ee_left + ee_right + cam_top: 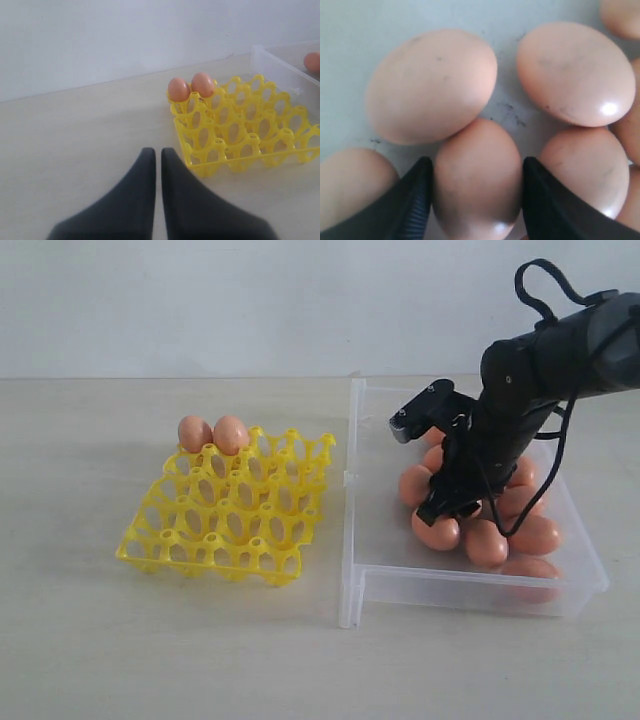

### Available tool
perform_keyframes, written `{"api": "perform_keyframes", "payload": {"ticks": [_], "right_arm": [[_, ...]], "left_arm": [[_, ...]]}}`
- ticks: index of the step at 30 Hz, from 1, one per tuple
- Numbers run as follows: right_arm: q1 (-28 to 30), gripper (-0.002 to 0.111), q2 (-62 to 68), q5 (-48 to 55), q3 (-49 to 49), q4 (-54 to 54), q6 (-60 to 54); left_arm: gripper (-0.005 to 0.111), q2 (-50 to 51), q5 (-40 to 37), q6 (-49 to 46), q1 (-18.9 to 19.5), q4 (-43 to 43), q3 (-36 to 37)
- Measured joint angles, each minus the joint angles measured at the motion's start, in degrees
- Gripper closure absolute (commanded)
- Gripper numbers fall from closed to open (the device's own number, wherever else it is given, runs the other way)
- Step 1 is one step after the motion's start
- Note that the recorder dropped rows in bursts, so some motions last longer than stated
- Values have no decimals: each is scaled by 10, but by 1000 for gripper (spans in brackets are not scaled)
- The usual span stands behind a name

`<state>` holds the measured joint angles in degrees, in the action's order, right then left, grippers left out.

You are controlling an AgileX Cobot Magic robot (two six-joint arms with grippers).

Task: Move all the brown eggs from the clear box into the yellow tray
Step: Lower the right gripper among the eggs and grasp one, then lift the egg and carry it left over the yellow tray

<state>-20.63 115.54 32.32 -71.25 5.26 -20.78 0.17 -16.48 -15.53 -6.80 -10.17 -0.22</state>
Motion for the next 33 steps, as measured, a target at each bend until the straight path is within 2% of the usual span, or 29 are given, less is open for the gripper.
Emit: {"api": "perform_keyframes", "payload": {"ticks": [10,21,27,33], "right_arm": [[0,109,-5,-69,0,-3,118],[0,109,-105,-94,28,-10,163],[-5,109,-160,-226,95,-65,165],[-57,109,-176,-411,172,-75,165]], "left_arm": [[103,0,0,0,0,0,0],[103,0,0,0,0,0,0],[103,0,0,0,0,0,0],[103,0,0,0,0,0,0]]}}
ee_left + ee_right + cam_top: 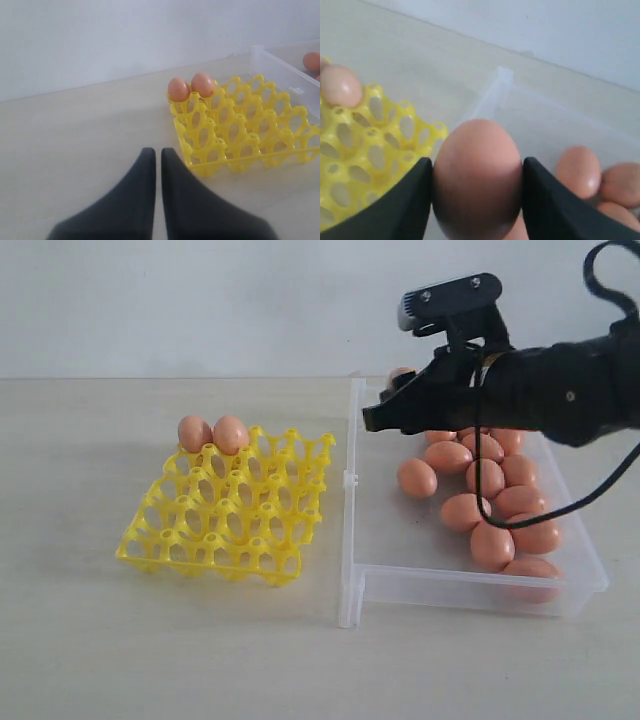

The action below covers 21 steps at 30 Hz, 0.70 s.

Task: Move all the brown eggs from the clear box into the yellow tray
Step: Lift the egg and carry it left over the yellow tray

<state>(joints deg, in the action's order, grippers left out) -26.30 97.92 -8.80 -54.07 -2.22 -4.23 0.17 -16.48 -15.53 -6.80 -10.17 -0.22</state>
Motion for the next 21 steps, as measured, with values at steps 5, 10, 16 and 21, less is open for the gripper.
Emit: {"api": "perform_keyframes", "payload": {"ticks": [5,10,16,21], "right_arm": [[-66,109,7,-170,35,1,2],[-105,109,43,-345,39,22,48],[-109,109,129,-504,34,49,129],[-109,109,212,-548,-14,75,141]], "left_arm": [[103,0,0,0,0,0,0],[103,0,0,0,0,0,0],[103,0,0,0,0,0,0],[103,0,0,0,0,0,0]]}}
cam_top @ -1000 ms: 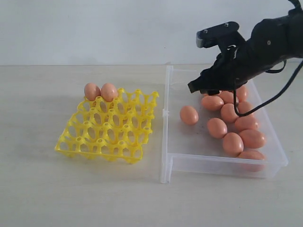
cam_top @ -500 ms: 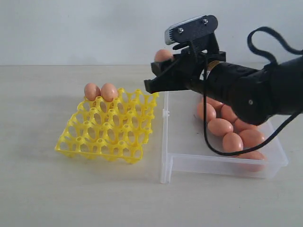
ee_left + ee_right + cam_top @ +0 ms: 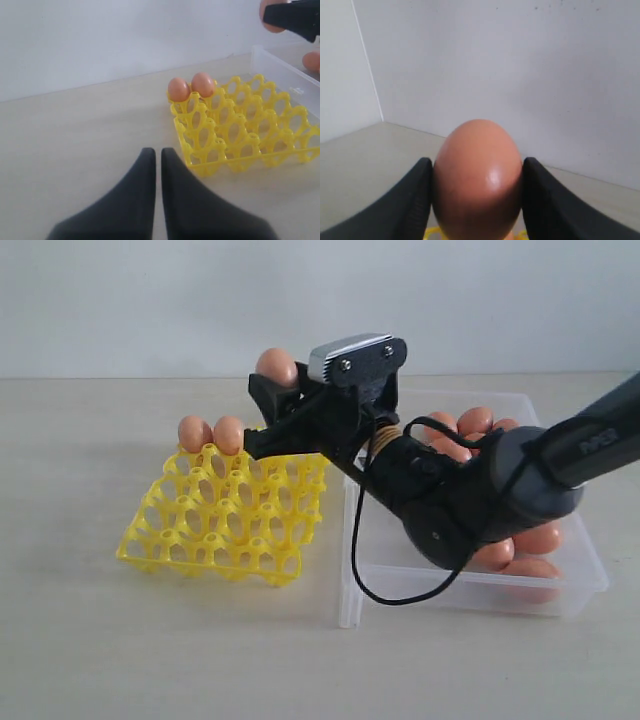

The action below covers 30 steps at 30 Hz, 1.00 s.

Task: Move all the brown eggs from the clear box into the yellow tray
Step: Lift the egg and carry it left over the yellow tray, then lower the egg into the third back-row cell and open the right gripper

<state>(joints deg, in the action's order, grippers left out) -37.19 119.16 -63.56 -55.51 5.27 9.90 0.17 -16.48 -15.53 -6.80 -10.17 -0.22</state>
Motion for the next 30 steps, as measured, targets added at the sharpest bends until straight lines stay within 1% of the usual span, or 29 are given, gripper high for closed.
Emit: {"api": "perform_keyframes", "payload": {"ticks": [5,9,12,17,23,30], "right_arm": [[0,109,65,-2,-74,38,47],[0,109,102,6,-126,30,73],[0,109,123,36,-154,11,75],[0,109,146,89,-190,-21,75],[0,109,170,127,-231,-32,78],[0,109,181,158,-244,-75,77]], "left_arm": [[103,0,0,0,0,0,0],[103,0,0,0,0,0,0],[103,0,0,0,0,0,0],[103,0,0,0,0,0,0],[103,0,0,0,0,0,0],[103,0,0,0,0,0,0]]}}
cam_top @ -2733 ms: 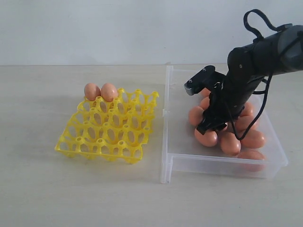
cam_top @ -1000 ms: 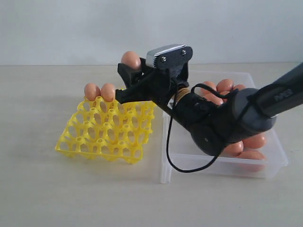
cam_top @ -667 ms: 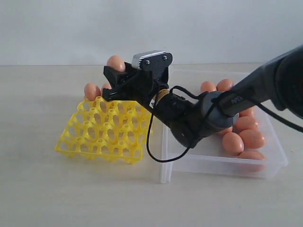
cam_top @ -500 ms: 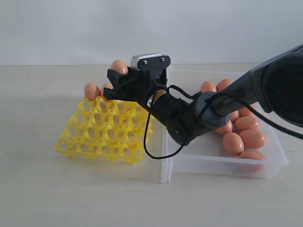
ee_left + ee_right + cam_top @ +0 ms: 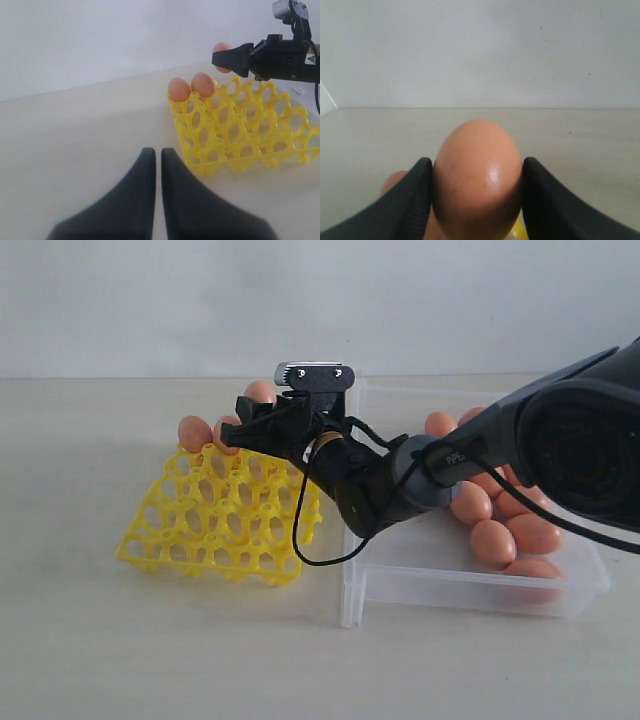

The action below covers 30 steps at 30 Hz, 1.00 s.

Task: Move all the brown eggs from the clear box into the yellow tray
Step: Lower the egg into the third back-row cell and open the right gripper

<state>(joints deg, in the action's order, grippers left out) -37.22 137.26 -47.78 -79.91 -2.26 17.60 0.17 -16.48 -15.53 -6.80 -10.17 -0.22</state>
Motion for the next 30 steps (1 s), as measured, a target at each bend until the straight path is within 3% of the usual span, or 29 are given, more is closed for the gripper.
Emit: {"api": "perform_keyframes", "payload": {"ticks": [30], "right_arm": [[-1,108,5,79,-2,-20,-21]], "left_arm": [[103,0,0,0,0,0,0]]}}
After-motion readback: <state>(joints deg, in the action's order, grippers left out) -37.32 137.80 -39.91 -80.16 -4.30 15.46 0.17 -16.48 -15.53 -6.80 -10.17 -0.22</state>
